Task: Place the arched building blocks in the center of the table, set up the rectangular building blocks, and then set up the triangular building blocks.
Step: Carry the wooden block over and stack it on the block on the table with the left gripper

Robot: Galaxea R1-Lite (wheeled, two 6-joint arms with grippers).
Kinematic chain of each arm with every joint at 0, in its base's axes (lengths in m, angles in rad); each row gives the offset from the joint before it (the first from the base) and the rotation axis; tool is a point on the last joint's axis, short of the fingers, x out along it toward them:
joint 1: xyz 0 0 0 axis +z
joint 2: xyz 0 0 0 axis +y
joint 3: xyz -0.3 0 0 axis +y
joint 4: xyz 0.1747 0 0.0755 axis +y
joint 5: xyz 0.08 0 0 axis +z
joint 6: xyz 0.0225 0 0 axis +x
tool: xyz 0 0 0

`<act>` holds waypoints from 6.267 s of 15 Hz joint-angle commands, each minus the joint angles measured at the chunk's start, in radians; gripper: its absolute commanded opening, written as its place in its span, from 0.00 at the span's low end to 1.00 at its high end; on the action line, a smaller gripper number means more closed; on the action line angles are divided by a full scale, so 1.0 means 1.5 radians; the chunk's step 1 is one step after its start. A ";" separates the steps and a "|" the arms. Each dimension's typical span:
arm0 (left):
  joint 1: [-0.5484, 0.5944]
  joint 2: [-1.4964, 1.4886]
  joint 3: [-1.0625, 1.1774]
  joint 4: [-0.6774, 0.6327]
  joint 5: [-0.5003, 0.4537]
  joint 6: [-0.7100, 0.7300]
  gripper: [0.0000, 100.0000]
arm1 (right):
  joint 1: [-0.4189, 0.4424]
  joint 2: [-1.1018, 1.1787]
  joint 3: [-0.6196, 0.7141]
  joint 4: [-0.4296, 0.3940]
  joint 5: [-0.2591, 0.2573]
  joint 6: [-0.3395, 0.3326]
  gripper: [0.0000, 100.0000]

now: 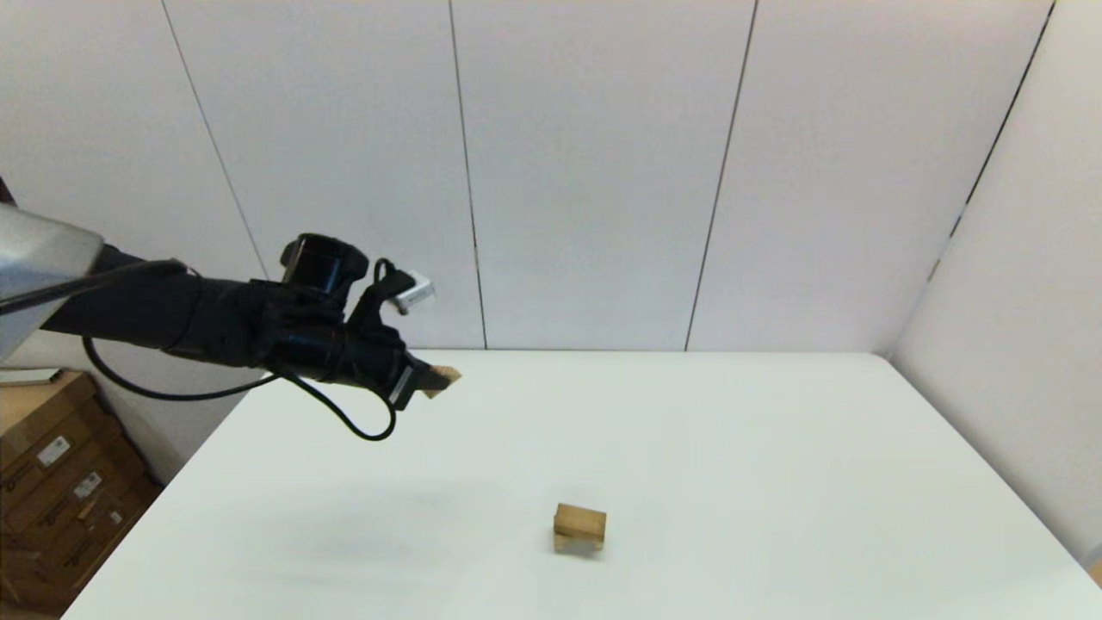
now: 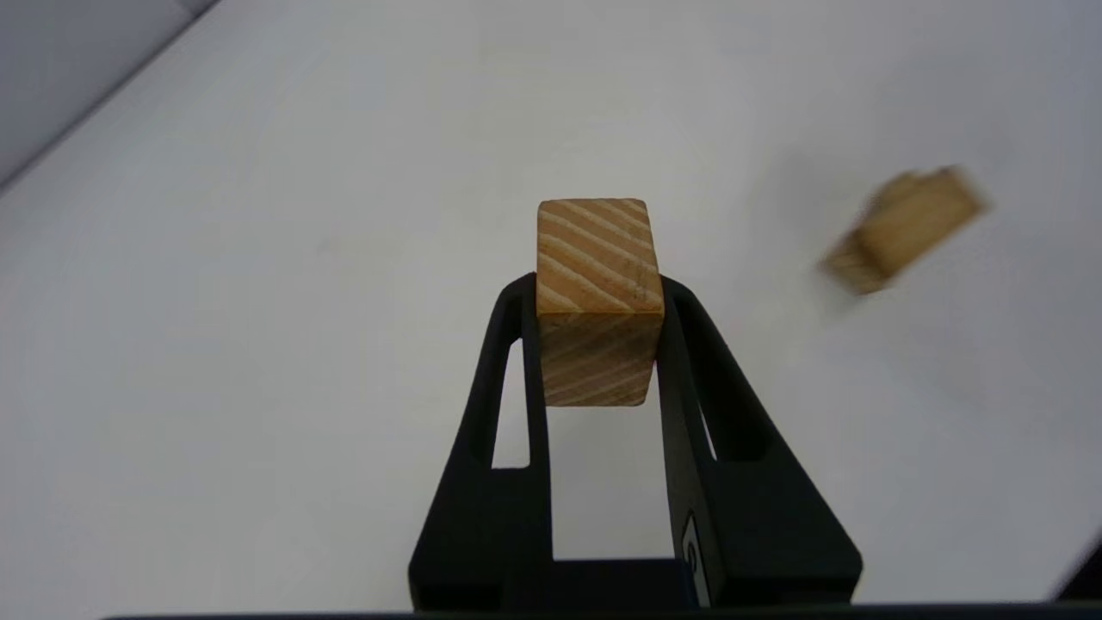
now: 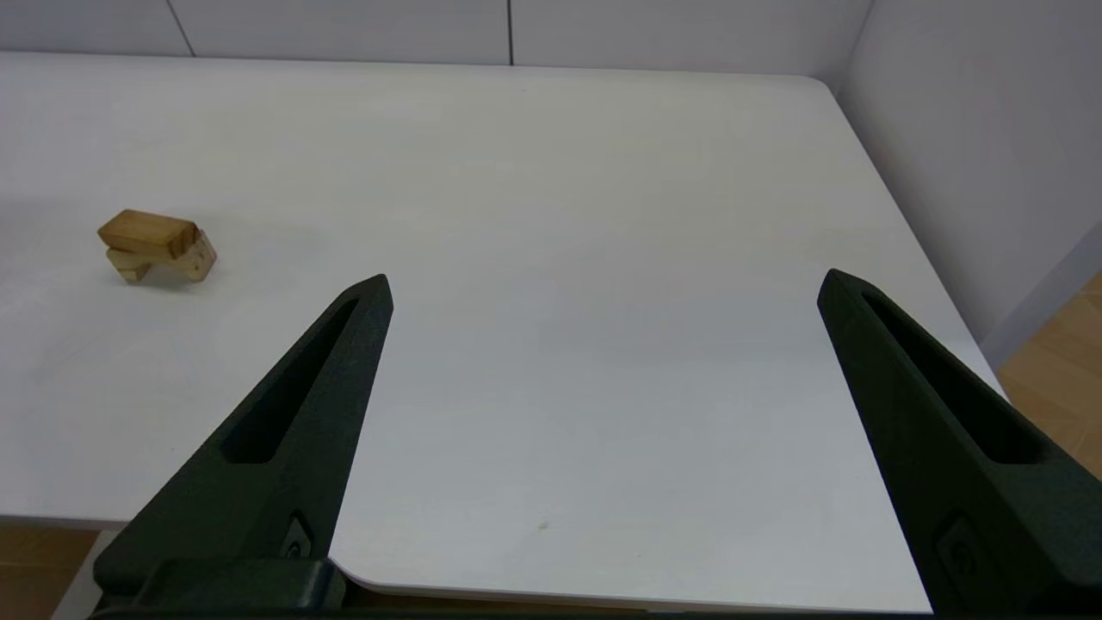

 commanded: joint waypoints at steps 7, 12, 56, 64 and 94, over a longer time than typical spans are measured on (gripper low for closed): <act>-0.216 0.072 -0.193 0.296 0.038 0.151 0.00 | 0.000 0.000 0.000 0.001 0.000 0.000 1.00; -0.243 0.133 -0.191 0.285 0.030 0.169 0.00 | 0.000 0.000 0.000 0.001 0.000 0.000 1.00; -0.247 0.244 -0.086 0.004 0.000 0.167 0.00 | 0.000 0.000 0.000 0.001 0.000 0.000 1.00; -0.247 0.242 -0.086 0.004 -0.005 0.171 0.00 | 0.000 0.000 0.000 0.001 0.000 0.000 1.00; -0.245 0.250 -0.089 0.004 -0.019 0.171 1.00 | 0.000 0.000 0.000 0.001 0.000 0.000 1.00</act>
